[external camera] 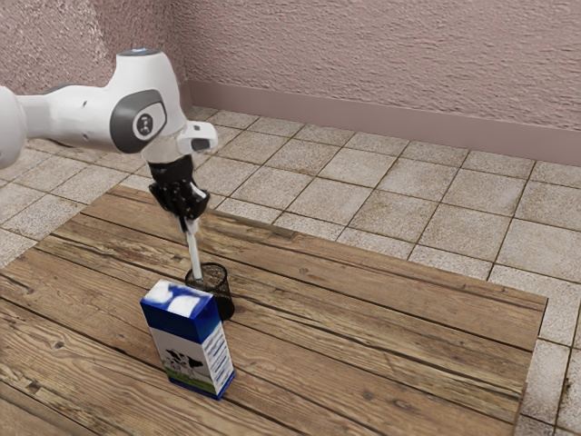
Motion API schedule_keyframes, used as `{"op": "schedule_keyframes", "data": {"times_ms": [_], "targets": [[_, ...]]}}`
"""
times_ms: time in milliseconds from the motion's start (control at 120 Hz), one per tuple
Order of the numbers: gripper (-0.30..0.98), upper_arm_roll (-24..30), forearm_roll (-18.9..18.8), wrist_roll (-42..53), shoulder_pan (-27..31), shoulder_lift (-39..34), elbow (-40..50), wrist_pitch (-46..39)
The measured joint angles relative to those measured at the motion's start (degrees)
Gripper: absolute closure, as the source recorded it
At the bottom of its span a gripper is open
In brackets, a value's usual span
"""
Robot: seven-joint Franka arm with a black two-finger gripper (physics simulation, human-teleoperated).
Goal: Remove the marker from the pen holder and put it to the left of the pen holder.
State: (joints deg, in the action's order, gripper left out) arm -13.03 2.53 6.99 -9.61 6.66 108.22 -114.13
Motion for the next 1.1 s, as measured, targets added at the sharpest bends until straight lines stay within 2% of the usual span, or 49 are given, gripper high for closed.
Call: {"op": "schedule_keyframes", "data": {"times_ms": [133,375,900,1100], "targets": [[0.73,-2.6,0.9,0.3,0.6,0.1,-3.3,0.9],[0.74,-7.4,1.4,2.1,5.6,8.7,-11.9,1.6],[0.74,-8.7,2.4,5.4,8.9,13.1,-7.8,1.6],[0.34,-8.8,3.8,6.9,9.5,13.5,-7.5,1.6]]}}
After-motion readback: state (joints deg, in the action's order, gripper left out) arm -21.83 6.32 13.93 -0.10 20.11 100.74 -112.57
